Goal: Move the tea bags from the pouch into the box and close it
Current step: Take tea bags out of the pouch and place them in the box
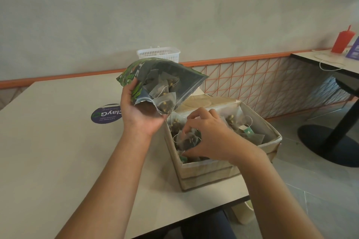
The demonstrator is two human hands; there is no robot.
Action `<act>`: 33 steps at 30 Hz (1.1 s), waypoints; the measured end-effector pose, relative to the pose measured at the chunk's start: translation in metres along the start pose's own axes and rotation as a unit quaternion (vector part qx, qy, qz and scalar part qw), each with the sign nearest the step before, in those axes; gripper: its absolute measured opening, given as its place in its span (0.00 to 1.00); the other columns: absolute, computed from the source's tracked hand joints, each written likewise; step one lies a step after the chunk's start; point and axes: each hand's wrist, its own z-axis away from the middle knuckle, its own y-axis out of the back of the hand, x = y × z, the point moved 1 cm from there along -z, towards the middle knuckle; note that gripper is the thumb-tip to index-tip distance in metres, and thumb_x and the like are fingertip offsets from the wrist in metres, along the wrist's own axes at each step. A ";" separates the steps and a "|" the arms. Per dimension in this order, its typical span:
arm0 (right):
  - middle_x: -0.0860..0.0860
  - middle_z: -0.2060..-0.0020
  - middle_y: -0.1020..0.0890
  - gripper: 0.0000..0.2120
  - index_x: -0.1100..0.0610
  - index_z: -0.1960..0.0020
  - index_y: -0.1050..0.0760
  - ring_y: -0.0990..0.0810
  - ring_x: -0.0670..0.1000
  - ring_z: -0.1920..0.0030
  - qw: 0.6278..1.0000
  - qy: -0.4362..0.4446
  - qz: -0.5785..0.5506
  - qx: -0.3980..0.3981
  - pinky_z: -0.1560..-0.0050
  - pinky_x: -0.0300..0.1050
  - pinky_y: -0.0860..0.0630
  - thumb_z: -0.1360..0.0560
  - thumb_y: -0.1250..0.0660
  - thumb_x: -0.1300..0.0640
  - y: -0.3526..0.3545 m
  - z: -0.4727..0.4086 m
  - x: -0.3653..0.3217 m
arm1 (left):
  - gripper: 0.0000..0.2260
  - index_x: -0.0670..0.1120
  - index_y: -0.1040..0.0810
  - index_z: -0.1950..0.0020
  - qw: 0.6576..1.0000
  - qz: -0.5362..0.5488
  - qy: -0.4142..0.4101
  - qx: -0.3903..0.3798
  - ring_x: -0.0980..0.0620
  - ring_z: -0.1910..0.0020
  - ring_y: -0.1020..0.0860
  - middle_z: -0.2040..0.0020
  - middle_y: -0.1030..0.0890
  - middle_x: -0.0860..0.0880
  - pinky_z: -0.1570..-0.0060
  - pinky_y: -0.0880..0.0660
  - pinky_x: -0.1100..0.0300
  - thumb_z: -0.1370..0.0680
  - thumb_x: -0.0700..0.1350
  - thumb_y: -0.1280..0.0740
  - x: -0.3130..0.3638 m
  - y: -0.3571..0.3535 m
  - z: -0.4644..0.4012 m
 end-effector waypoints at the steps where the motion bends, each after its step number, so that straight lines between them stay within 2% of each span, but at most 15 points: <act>1: 0.44 0.40 0.33 0.17 0.45 0.48 0.25 0.37 0.49 0.40 1.000 -0.001 0.003 0.008 0.40 0.45 0.35 0.33 0.25 0.43 -0.001 -0.003 -0.001 | 0.16 0.45 0.13 0.57 1.000 -0.001 0.000 0.003 0.39 0.44 0.21 0.44 0.18 0.41 0.44 0.23 0.48 0.26 0.55 0.34 0.000 0.000 0.000; 3: 0.45 0.45 0.29 0.14 0.48 0.50 0.24 0.30 0.48 0.45 0.999 -0.016 -0.011 0.039 0.49 0.43 0.30 0.31 0.25 0.45 -0.001 -0.007 -0.004 | 0.16 0.45 0.13 0.59 1.000 -0.002 0.001 0.000 0.39 0.45 0.21 0.45 0.18 0.41 0.44 0.23 0.48 0.27 0.55 0.34 0.000 -0.002 0.001; 5: 0.45 0.50 0.27 0.11 0.50 0.53 0.24 0.26 0.48 0.52 0.995 -0.029 -0.040 0.088 0.57 0.41 0.29 0.29 0.26 0.48 -0.001 -0.009 -0.004 | 0.15 0.45 0.13 0.58 1.000 -0.009 0.001 -0.007 0.39 0.46 0.21 0.46 0.17 0.41 0.46 0.22 0.49 0.29 0.54 0.33 0.001 -0.003 0.002; 9: 0.44 0.51 0.29 0.12 0.48 0.54 0.28 0.26 0.46 0.57 0.980 -0.024 -0.120 0.159 0.56 0.41 0.26 0.28 0.29 0.44 -0.001 -0.006 -0.010 | 0.15 0.45 0.14 0.55 1.000 -0.009 -0.001 -0.011 0.39 0.50 0.19 0.47 0.17 0.41 0.50 0.20 0.48 0.27 0.55 0.33 0.003 -0.001 0.002; 12: 0.43 0.55 0.30 0.14 0.48 0.51 0.27 0.28 0.44 0.58 0.986 -0.043 -0.083 0.135 0.60 0.39 0.28 0.29 0.29 0.41 0.000 0.000 -0.007 | 0.17 0.45 0.13 0.58 1.000 -0.004 -0.003 -0.010 0.40 0.49 0.20 0.46 0.18 0.41 0.51 0.19 0.47 0.25 0.55 0.35 0.003 0.000 0.001; 14: 0.41 0.61 0.27 0.11 0.49 0.52 0.23 0.28 0.43 0.62 0.993 -0.052 -0.053 0.096 0.65 0.37 0.30 0.28 0.29 0.44 0.001 0.001 -0.003 | 0.17 0.45 0.13 0.59 1.000 -0.003 -0.004 -0.009 0.40 0.48 0.20 0.47 0.17 0.41 0.50 0.20 0.47 0.25 0.56 0.35 0.002 0.001 0.002; 16: 0.43 0.64 0.22 0.05 0.50 0.56 0.20 0.25 0.43 0.64 0.992 -0.055 -0.068 0.092 0.66 0.37 0.27 0.27 0.29 0.48 0.001 0.001 -0.001 | 0.17 0.45 0.13 0.58 1.000 -0.002 -0.005 -0.010 0.40 0.49 0.20 0.48 0.17 0.42 0.50 0.20 0.47 0.25 0.56 0.36 0.002 0.002 0.001; 20: 0.44 0.62 0.19 0.05 0.50 0.55 0.20 0.25 0.40 0.64 0.972 -0.037 -0.143 0.181 0.65 0.31 0.32 0.28 0.27 0.50 0.004 -0.001 -0.005 | 0.16 0.45 0.13 0.56 1.000 -0.001 -0.002 -0.017 0.40 0.50 0.19 0.47 0.17 0.41 0.51 0.20 0.49 0.30 0.55 0.33 0.002 0.002 0.002; 23: 0.43 0.59 0.18 0.05 0.49 0.52 0.19 0.25 0.39 0.63 0.983 -0.026 -0.120 0.136 0.61 0.33 0.29 0.27 0.28 0.50 -0.004 -0.002 -0.009 | 0.16 0.45 0.13 0.59 1.000 -0.003 -0.007 -0.011 0.40 0.50 0.19 0.50 0.16 0.42 0.50 0.20 0.50 0.27 0.55 0.34 0.002 0.003 0.003; 25: 0.45 0.58 0.17 0.07 0.49 0.52 0.18 0.22 0.44 0.60 0.994 -0.021 -0.077 0.074 0.55 0.40 0.24 0.25 0.31 0.48 -0.009 -0.001 -0.009 | 0.18 0.46 0.13 0.60 1.000 -0.001 -0.011 -0.005 0.41 0.49 0.20 0.52 0.15 0.43 0.46 0.23 0.50 0.24 0.56 0.36 0.002 0.003 0.003; 27: 0.48 0.59 0.19 0.10 0.50 0.52 0.17 0.22 0.50 0.57 0.998 0.002 -0.047 0.042 0.51 0.44 0.25 0.23 0.35 0.46 -0.010 0.000 -0.009 | 0.18 0.46 0.13 0.61 1.000 0.002 -0.011 -0.002 0.41 0.47 0.21 0.52 0.15 0.43 0.44 0.24 0.50 0.23 0.56 0.37 0.002 0.002 0.004; 31: 0.45 0.53 0.24 0.11 0.46 0.44 0.19 0.28 0.48 0.50 0.989 0.020 -0.046 0.140 0.45 0.45 0.31 0.23 0.35 0.45 -0.005 0.000 -0.007 | 0.15 0.45 0.13 0.56 1.000 -0.003 0.000 -0.019 0.40 0.47 0.21 0.48 0.16 0.42 0.47 0.22 0.50 0.30 0.54 0.33 0.003 0.000 0.005; 33: 0.44 0.48 0.25 0.13 0.46 0.43 0.20 0.30 0.48 0.45 0.993 0.009 -0.006 0.115 0.41 0.46 0.34 0.23 0.37 0.44 -0.006 -0.001 -0.006 | 0.16 0.46 0.15 0.52 1.000 0.001 0.004 -0.022 0.40 0.47 0.21 0.47 0.17 0.42 0.48 0.22 0.50 0.31 0.54 0.32 0.003 0.002 0.005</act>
